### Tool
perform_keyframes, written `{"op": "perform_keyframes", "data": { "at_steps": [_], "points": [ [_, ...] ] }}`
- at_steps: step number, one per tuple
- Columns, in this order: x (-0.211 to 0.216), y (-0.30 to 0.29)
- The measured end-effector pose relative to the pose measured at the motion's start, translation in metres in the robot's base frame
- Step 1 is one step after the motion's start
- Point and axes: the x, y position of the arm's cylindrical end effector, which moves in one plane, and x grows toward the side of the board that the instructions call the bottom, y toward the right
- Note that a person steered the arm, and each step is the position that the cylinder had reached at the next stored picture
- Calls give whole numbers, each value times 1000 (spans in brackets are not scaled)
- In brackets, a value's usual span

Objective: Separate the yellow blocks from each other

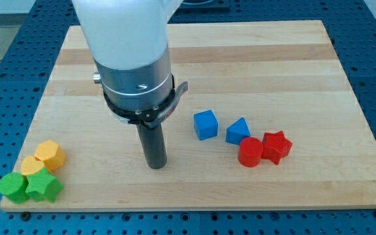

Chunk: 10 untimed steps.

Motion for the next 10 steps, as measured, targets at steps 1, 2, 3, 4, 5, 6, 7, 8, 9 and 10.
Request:
{"op": "perform_keyframes", "data": {
  "at_steps": [1, 2, 3, 4, 5, 6, 7, 8, 9, 10],
  "points": [
    [-53, -14],
    [-122, -87],
    [-142, -181],
    [-124, -237],
    [-99, -237],
    [-54, -234],
    [-31, -234],
    [-13, -234],
    [-6, -231],
    [0, -225]
  ]
}}
